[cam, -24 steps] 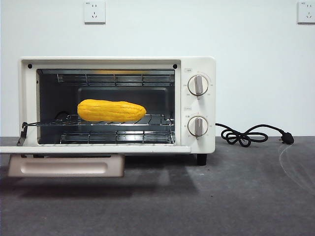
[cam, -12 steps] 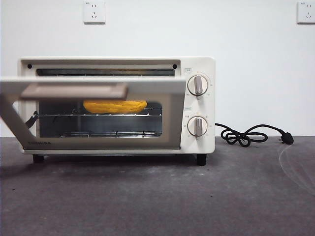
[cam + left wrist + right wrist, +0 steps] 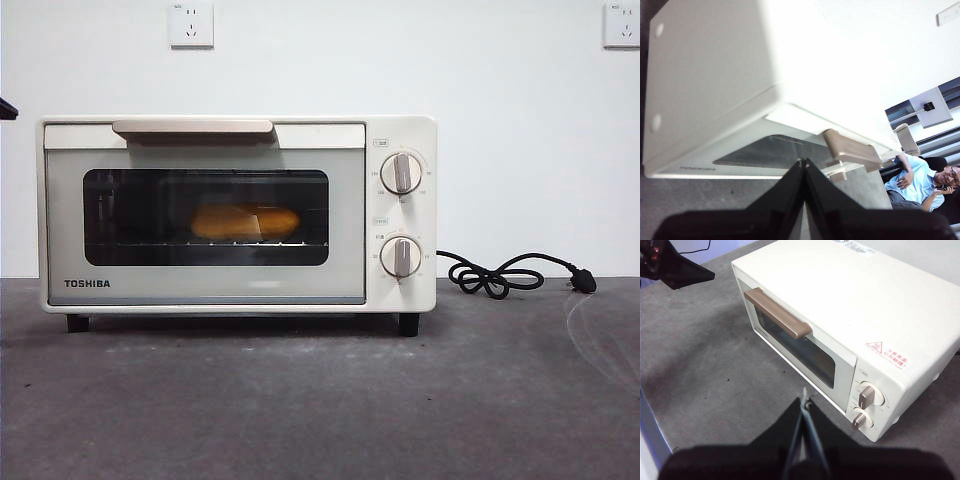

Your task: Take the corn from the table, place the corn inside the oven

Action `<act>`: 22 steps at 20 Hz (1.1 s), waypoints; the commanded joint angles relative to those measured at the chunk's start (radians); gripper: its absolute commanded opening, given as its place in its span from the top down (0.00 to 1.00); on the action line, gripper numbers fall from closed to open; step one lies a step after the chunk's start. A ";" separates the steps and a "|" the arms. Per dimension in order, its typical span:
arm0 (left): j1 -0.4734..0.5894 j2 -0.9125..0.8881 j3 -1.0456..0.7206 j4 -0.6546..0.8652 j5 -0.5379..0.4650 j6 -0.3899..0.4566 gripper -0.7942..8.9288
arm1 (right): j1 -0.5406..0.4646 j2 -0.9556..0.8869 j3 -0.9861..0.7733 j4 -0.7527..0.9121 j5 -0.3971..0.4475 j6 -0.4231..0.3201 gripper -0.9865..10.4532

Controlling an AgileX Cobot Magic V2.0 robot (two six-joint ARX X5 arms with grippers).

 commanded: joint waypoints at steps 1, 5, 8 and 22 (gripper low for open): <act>-0.014 -0.037 0.002 -0.009 -0.024 -0.017 0.93 | 0.000 0.003 0.003 0.003 -0.002 -0.006 0.93; -0.042 -0.104 0.002 -0.046 -0.122 -0.017 0.93 | 0.000 0.008 0.003 0.002 -0.002 -0.002 0.93; -0.073 -0.164 0.002 -0.104 -0.231 -0.015 0.93 | 0.000 0.013 0.003 -0.004 -0.001 -0.002 0.93; -0.399 -0.451 0.003 -0.419 -0.954 0.170 0.93 | 0.000 0.018 0.003 -0.043 0.080 0.001 0.93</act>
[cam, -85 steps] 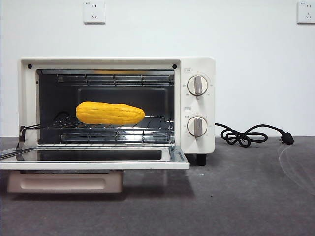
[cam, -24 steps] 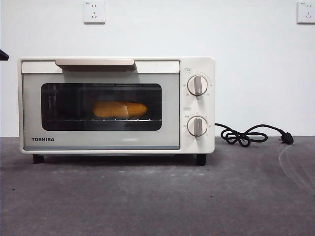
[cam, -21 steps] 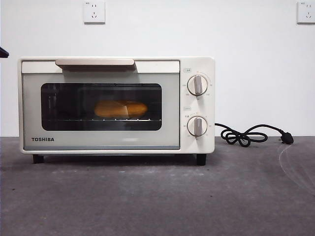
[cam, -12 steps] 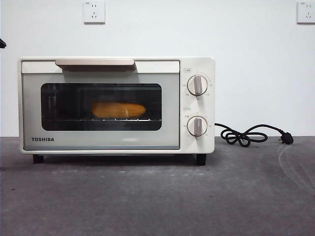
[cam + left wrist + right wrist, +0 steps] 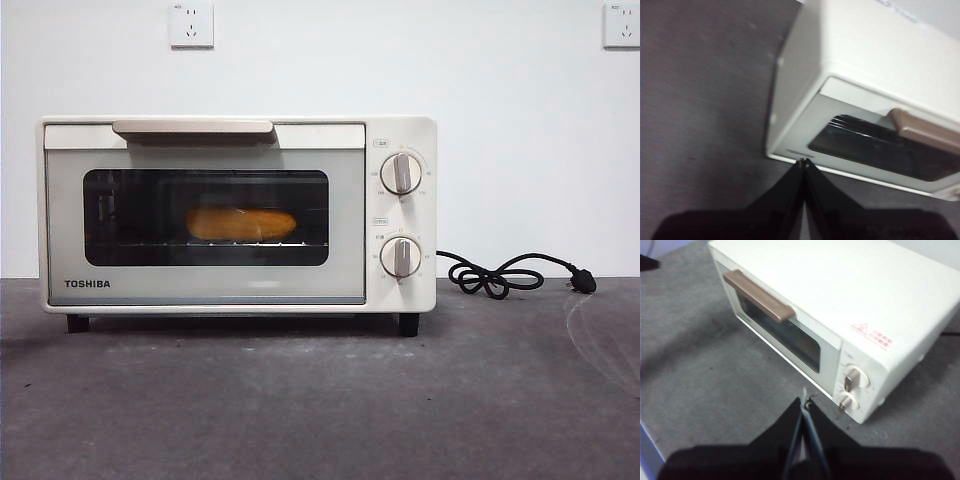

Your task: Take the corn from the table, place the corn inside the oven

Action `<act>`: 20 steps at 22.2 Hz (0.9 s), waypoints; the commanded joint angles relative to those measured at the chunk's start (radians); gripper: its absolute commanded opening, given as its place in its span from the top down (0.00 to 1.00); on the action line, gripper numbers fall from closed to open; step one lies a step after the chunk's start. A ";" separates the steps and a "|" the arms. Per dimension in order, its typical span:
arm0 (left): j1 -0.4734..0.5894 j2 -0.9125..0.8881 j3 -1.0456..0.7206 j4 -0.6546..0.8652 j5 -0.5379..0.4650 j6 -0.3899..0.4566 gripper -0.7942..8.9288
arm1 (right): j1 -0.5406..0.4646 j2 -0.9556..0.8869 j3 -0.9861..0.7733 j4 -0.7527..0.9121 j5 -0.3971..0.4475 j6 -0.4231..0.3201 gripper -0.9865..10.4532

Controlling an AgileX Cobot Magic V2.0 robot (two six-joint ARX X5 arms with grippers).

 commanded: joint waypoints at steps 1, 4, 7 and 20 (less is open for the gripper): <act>-0.068 -0.031 0.003 0.003 -0.045 0.050 0.93 | 0.000 0.003 0.003 0.000 0.004 0.000 0.93; -0.125 -0.047 0.003 0.015 -0.044 0.050 0.92 | 0.000 0.003 0.003 0.003 0.005 0.000 0.93; -0.162 -0.047 0.003 0.023 -0.043 0.050 0.92 | 0.000 0.003 0.003 0.002 0.024 0.000 0.93; -0.192 -0.016 0.003 0.022 -0.045 0.048 0.92 | 0.000 0.003 0.003 -0.086 0.205 -0.003 0.93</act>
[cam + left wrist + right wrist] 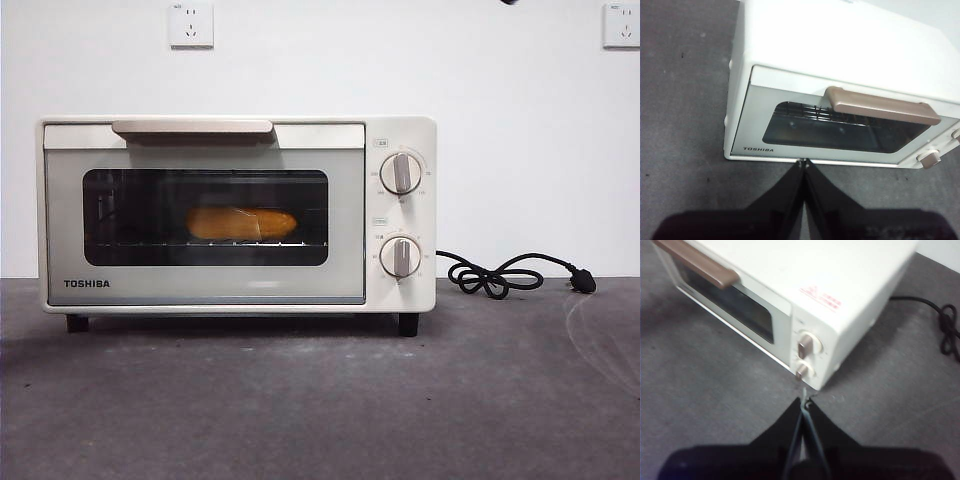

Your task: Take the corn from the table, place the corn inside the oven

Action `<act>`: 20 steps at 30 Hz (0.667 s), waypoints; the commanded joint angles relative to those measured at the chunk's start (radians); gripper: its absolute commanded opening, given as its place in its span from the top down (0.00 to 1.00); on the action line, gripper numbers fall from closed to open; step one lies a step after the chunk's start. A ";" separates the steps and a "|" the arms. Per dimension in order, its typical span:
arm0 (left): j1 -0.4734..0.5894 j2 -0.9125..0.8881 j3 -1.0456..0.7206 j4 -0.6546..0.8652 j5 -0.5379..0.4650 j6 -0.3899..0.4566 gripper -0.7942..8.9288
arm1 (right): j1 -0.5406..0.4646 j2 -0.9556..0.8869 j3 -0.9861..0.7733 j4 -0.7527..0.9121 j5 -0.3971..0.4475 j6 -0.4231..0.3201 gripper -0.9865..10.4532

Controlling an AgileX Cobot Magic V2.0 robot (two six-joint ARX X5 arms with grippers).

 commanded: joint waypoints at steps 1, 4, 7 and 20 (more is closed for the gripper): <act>-0.002 0.019 0.003 0.006 -0.004 0.014 0.92 | 0.000 0.003 0.003 0.000 0.009 -0.003 0.93; -0.002 0.045 0.003 0.006 -0.004 0.014 0.92 | 0.000 0.003 0.003 0.000 0.009 -0.003 0.93; -0.008 0.039 0.003 -0.002 -0.012 0.014 0.92 | 0.000 0.003 0.003 0.000 0.009 -0.003 0.93; 0.101 -0.224 -0.029 0.166 0.039 0.322 0.92 | 0.000 0.003 0.003 0.000 0.008 -0.003 0.93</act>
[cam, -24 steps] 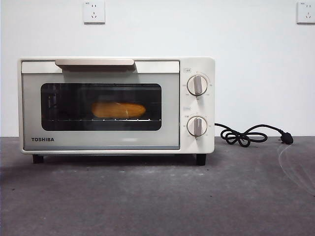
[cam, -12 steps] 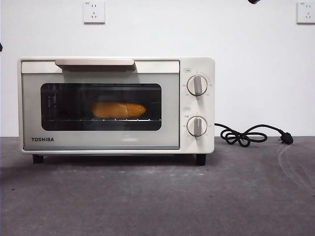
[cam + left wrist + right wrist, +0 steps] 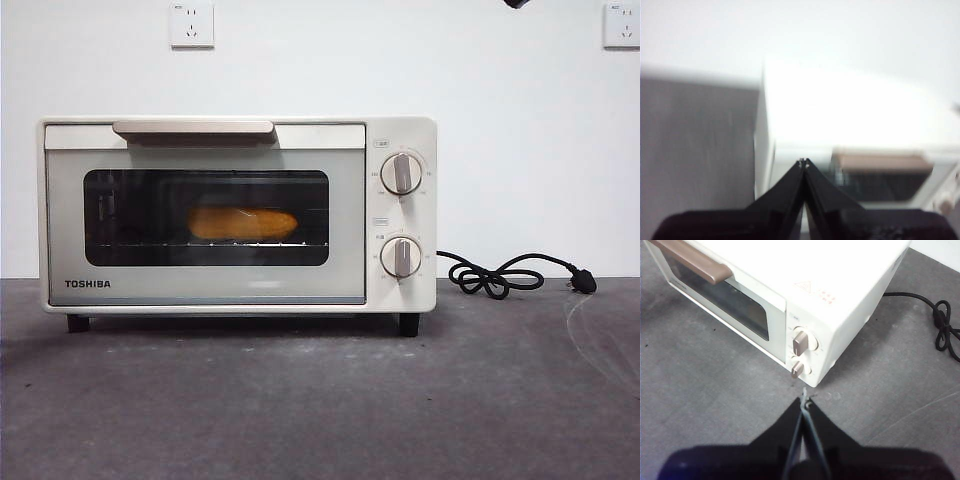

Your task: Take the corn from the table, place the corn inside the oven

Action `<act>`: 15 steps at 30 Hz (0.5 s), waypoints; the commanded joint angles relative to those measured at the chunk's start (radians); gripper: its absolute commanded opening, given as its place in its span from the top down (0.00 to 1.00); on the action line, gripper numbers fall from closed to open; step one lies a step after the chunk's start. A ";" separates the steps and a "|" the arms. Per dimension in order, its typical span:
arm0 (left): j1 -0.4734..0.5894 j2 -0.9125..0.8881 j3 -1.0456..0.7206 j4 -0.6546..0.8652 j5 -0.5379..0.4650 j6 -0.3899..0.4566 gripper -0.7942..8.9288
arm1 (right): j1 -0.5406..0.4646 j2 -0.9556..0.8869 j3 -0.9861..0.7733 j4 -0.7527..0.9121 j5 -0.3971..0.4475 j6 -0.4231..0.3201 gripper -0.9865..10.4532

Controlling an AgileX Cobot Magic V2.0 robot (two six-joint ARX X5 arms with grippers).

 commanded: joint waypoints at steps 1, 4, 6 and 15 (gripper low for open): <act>0.025 -0.047 -0.047 0.106 0.076 0.166 0.92 | 0.000 0.003 0.003 0.002 0.000 -0.003 0.93; 0.045 -0.103 -0.151 0.245 0.145 0.251 0.92 | 0.000 0.003 0.003 0.002 0.000 -0.003 0.93; 0.053 -0.150 -0.248 0.322 0.184 0.293 0.92 | 0.000 0.003 0.003 0.002 0.001 -0.003 0.93; 0.082 -0.365 -0.587 0.350 0.183 0.344 0.92 | 0.000 0.003 0.003 0.002 0.001 -0.003 0.93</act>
